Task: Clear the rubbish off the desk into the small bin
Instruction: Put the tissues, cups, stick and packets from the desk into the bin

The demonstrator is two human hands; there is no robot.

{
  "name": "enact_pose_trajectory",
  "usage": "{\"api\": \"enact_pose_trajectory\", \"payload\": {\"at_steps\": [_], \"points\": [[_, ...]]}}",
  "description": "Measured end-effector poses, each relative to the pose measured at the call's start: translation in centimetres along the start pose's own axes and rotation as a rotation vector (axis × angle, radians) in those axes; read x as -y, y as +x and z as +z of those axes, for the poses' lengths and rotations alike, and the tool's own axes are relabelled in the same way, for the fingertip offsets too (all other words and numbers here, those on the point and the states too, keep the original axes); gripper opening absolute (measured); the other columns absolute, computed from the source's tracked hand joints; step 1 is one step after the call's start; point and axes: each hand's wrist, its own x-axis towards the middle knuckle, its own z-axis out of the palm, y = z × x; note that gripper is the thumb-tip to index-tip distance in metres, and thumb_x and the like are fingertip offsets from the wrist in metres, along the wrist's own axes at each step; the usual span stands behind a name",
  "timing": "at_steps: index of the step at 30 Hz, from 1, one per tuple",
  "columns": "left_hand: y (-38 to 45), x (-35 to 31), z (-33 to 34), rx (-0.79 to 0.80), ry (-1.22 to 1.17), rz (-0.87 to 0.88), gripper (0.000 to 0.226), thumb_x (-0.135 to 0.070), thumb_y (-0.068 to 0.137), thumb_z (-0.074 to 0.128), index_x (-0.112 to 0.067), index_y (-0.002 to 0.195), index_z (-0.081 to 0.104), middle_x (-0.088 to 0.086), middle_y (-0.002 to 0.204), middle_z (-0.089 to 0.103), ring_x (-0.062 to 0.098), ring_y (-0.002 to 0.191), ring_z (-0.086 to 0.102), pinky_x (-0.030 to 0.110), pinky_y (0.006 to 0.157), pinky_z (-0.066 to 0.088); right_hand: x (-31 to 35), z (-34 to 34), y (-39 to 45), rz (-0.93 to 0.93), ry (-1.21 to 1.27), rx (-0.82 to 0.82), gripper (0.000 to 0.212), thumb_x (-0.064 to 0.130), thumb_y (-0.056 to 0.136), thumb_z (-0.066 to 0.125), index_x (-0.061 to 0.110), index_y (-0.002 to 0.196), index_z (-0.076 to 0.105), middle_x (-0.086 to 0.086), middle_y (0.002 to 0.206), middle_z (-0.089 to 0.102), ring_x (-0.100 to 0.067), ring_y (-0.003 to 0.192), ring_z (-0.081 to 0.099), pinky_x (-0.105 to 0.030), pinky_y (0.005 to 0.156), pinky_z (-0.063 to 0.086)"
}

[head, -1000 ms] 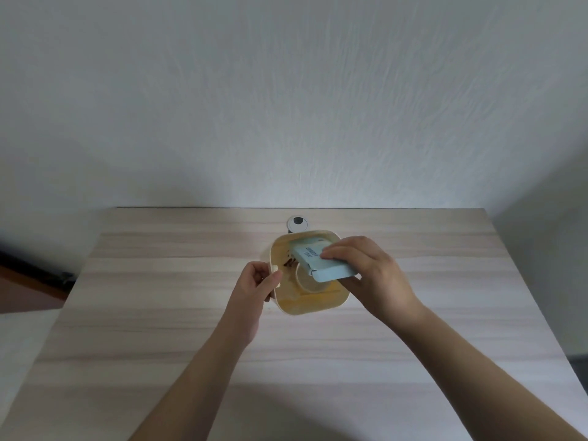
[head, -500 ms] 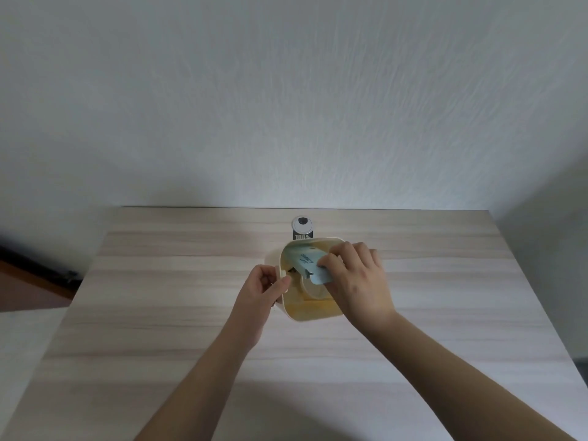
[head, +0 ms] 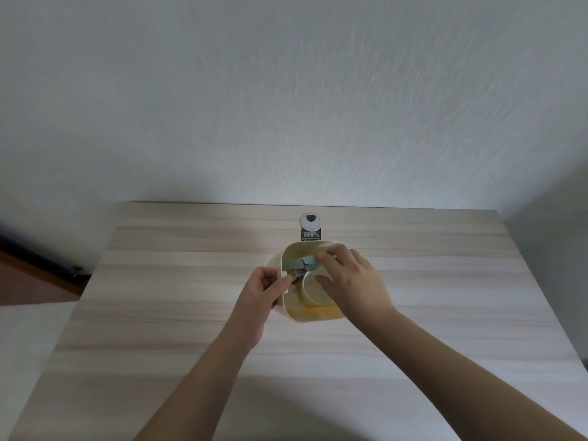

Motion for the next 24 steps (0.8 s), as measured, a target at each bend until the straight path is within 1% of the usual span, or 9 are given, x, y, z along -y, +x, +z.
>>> {"api": "enact_pose_trajectory", "payload": {"at_steps": [4, 7, 9, 11, 13, 16, 19, 21, 24], "points": [[0.0, -0.1, -0.5, -0.008, -0.022, -0.021, 0.031, -0.028, 0.073, 0.073, -0.009, 0.089, 0.056, -0.003, 0.061, 0.05, 0.009, 0.051, 0.041, 0.022, 0.052, 0.035, 0.9, -0.3, 0.0, -0.001, 0.031, -0.006, 0.022, 0.013, 0.077, 0.078, 0.009, 0.099, 0.072, -0.008, 0.093, 0.07, -0.029, 0.075, 0.066, -0.036, 0.062, 0.055], [-0.1, -0.3, -1.1, -0.035, -0.079, -0.064, 0.031, -0.029, 0.073, 0.072, -0.009, 0.089, 0.055, -0.005, 0.061, 0.049, 0.008, 0.05, 0.041, 0.026, 0.056, 0.034, 1.6, -0.6, 0.2, -0.004, 0.002, -0.009, 0.018, 0.014, 0.08, 0.075, 0.011, 0.097, 0.073, -0.002, 0.08, 0.072, -0.029, 0.074, 0.067, -0.036, 0.063, 0.054], [-0.2, -0.6, -1.5, -0.043, -0.102, -0.08, 0.03, -0.029, 0.073, 0.071, -0.01, 0.088, 0.054, -0.009, 0.057, 0.049, 0.006, 0.048, 0.041, 0.025, 0.056, 0.036, 2.1, -0.8, 0.4, -0.014, -0.027, 0.005, 0.015, 0.014, 0.082, 0.072, 0.013, 0.097, 0.073, 0.0, 0.071, 0.069, -0.028, 0.074, 0.066, -0.036, 0.066, 0.053], [-0.3, -0.8, -2.0, -0.043, -0.113, -0.083, 0.028, -0.029, 0.073, 0.07, -0.012, 0.087, 0.054, -0.012, 0.054, 0.049, 0.005, 0.047, 0.041, 0.024, 0.055, 0.037, 2.5, -1.1, 0.6, -0.036, -0.043, 0.01, 0.014, 0.015, 0.082, 0.071, 0.014, 0.097, 0.073, 0.001, 0.07, 0.068, -0.028, 0.078, 0.066, -0.037, 0.069, 0.052], [-0.4, -1.0, -2.6, -0.045, -0.12, -0.086, 0.028, -0.03, 0.073, 0.07, -0.012, 0.087, 0.053, -0.013, 0.053, 0.047, 0.005, 0.047, 0.041, 0.024, 0.055, 0.036, 2.9, -1.4, 0.7, -0.034, -0.022, -0.004, 0.015, 0.015, 0.084, 0.069, 0.014, 0.098, 0.072, 0.001, 0.077, 0.07, -0.028, 0.083, 0.066, -0.039, 0.072, 0.051], [-0.4, -1.2, -3.3, -0.044, -0.133, -0.091, 0.029, -0.03, 0.073, 0.07, -0.013, 0.088, 0.054, -0.012, 0.053, 0.046, 0.006, 0.048, 0.04, 0.025, 0.057, 0.036, 2.9, -1.9, 0.8, 0.022, 0.05, -0.06, 0.016, 0.017, 0.087, 0.066, 0.013, 0.102, 0.071, 0.0, 0.089, 0.072, -0.028, 0.09, 0.065, -0.04, 0.077, 0.049], [-0.4, -1.3, -4.3, -0.038, -0.14, -0.093, 0.029, -0.031, 0.073, 0.07, -0.013, 0.088, 0.053, -0.012, 0.052, 0.045, 0.007, 0.048, 0.04, 0.027, 0.06, 0.037, 2.3, -2.4, 0.5, 0.092, 0.148, -0.076, 0.023, 0.023, 0.093, 0.059, 0.014, 0.113, 0.067, -0.001, 0.105, 0.071, -0.026, 0.099, 0.063, -0.038, 0.086, 0.047], [-0.4, -1.4, -4.8, -0.037, -0.141, -0.095, 0.029, -0.031, 0.073, 0.07, -0.013, 0.088, 0.054, -0.012, 0.052, 0.043, 0.007, 0.047, 0.04, 0.029, 0.062, 0.037, 1.7, -2.6, -0.2, 0.189, 0.242, -0.058, 0.03, 0.026, 0.095, 0.056, 0.016, 0.124, 0.061, 0.002, 0.115, 0.067, -0.02, 0.107, 0.061, -0.034, 0.091, 0.046], [-0.4, -1.5, -5.4, -0.031, -0.14, -0.099, 0.029, -0.032, 0.074, 0.069, -0.012, 0.089, 0.056, -0.01, 0.051, 0.041, 0.007, 0.047, 0.039, 0.032, 0.064, 0.036, 0.8, -2.8, -1.4, 0.447, 0.434, -0.009, 0.043, 0.036, 0.097, 0.045, 0.024, 0.139, 0.045, 0.012, 0.122, 0.06, -0.005, 0.107, 0.055, -0.023, 0.085, 0.042]]}}
